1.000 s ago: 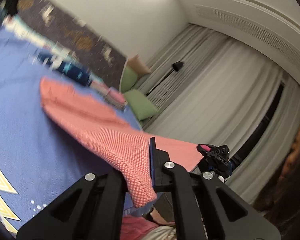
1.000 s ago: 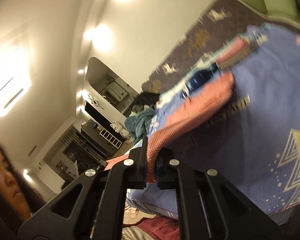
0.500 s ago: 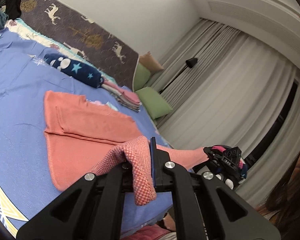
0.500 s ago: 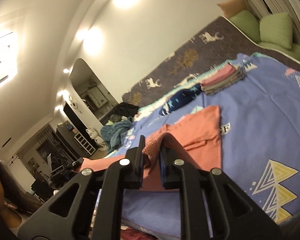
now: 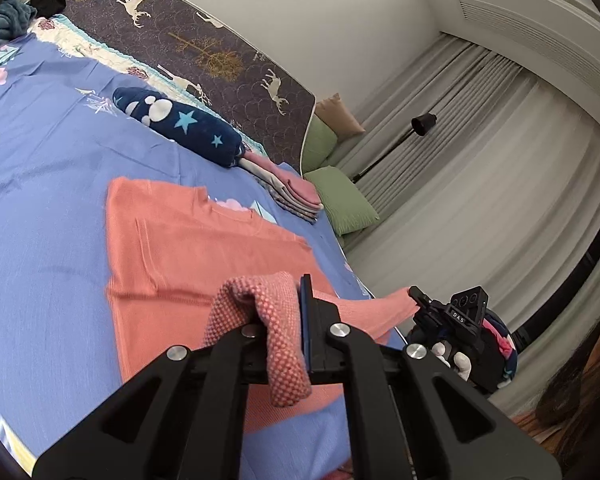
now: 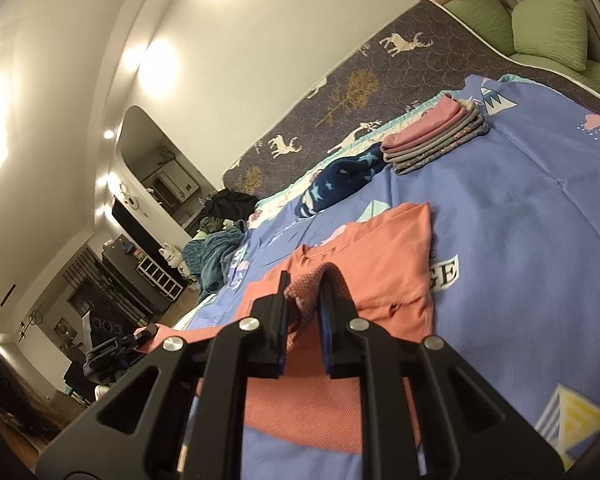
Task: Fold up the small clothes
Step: 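Fold the hem up toward the collar with both grippers and release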
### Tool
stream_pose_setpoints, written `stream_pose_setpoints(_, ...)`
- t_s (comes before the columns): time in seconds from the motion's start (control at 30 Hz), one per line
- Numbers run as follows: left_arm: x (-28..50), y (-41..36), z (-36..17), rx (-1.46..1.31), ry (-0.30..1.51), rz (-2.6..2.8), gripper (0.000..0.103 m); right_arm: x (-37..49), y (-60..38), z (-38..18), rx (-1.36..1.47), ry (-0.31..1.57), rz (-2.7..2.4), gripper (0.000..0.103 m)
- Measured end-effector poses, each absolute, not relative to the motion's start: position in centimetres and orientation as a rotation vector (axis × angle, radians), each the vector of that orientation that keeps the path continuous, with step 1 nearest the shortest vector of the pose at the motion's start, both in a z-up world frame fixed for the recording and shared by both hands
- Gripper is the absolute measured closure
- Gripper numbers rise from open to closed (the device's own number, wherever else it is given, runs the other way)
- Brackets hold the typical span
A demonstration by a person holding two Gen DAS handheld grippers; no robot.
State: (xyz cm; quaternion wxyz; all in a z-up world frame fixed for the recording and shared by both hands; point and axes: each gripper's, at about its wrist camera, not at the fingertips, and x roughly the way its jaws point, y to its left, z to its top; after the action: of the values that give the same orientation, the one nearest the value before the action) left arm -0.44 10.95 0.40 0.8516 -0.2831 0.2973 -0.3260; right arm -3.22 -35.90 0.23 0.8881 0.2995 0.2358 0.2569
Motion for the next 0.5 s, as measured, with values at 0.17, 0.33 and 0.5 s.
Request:
stream_pose_setpoints(0.17, 4.7, 10.6, 1.0, -0.605, 0.605, -0.663, 0.100, 0.1, -36.2, 0.6, 0.624, 0.498, 0.502, 0.089)
stream_pose_setpoints(0.33, 10.7, 10.0, 0.6, -0.594, 0.623, -0.635, 0.100, 5.3, -35.8, 1.2, 0.574, 0.552, 0.404, 0.089)
stream_pose_setpoints(0.5, 17.3, 9.5, -2.7, -0.551, 0.728, -0.553, 0.093, 11.4, -35.2, -0.1, 0.531, 0.588, 0.332, 0.087)
